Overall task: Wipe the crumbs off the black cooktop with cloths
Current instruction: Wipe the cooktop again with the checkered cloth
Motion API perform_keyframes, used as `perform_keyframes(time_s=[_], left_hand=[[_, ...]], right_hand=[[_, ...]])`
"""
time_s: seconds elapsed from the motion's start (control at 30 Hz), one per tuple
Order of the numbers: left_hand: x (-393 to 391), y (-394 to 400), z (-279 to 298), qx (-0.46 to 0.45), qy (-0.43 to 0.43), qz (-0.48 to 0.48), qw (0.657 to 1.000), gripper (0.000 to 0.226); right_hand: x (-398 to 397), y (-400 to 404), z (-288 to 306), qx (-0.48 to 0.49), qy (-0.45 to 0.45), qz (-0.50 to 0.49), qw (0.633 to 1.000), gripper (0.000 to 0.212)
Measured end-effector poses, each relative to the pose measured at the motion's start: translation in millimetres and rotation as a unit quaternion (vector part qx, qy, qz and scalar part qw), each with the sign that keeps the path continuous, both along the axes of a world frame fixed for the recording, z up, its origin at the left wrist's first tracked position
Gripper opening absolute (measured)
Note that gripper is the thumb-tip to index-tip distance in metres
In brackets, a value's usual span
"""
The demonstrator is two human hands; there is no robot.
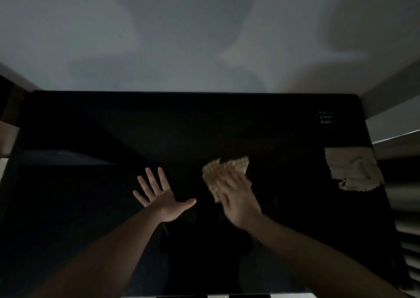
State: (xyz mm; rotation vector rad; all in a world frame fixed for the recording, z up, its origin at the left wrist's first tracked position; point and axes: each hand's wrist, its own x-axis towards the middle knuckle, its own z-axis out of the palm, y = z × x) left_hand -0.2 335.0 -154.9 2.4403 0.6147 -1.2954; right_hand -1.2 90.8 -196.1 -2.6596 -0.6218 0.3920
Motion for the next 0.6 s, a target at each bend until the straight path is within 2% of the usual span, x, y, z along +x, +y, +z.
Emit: perform_keyframes(time_s=[0.13,0.2,0.23,0.27,0.33,0.4,0.47,0.53,0.6], left_hand=[[0,-7,4,0.03,-0.008,0.007,0.999,0.149],[-2,-10,5,0.038,-0.023,0.012,0.999,0.15],[-3,-11,7,0.039,-0.027,0.013,0.999,0.15],[-4,-13,9,0.042,-0.028,0.013,0.999,0.15],[-2,-20,15,0.055,-0.029,0.019,0.998,0.15],[3,-30,23,0.055,-0.039,0.036,0.997,0.147],[7,-46,28,0.035,-0.064,0.03,0.997,0.142],[10,-72,31,0.003,-0.076,0.011,0.997,0.14],[12,-104,30,-0.02,-0.067,0.031,0.997,0.142]], right_hand=[[-117,-27,-7,0.047,0.006,0.157,0.987,0.057],[-155,-54,-22,0.06,0.064,0.229,0.969,0.042],[-169,-71,-23,0.077,0.087,0.228,0.967,0.036],[-178,-85,-13,0.095,0.125,0.21,0.965,0.032],[-179,-106,16,0.12,0.143,0.181,0.966,0.042],[-151,-117,52,0.15,0.168,0.136,0.965,0.055],[-116,-123,75,0.189,0.209,0.069,0.957,0.051],[-69,-133,76,0.198,0.156,-0.018,0.967,0.048],[-10,-145,69,0.155,0.098,-0.092,0.979,0.048]])
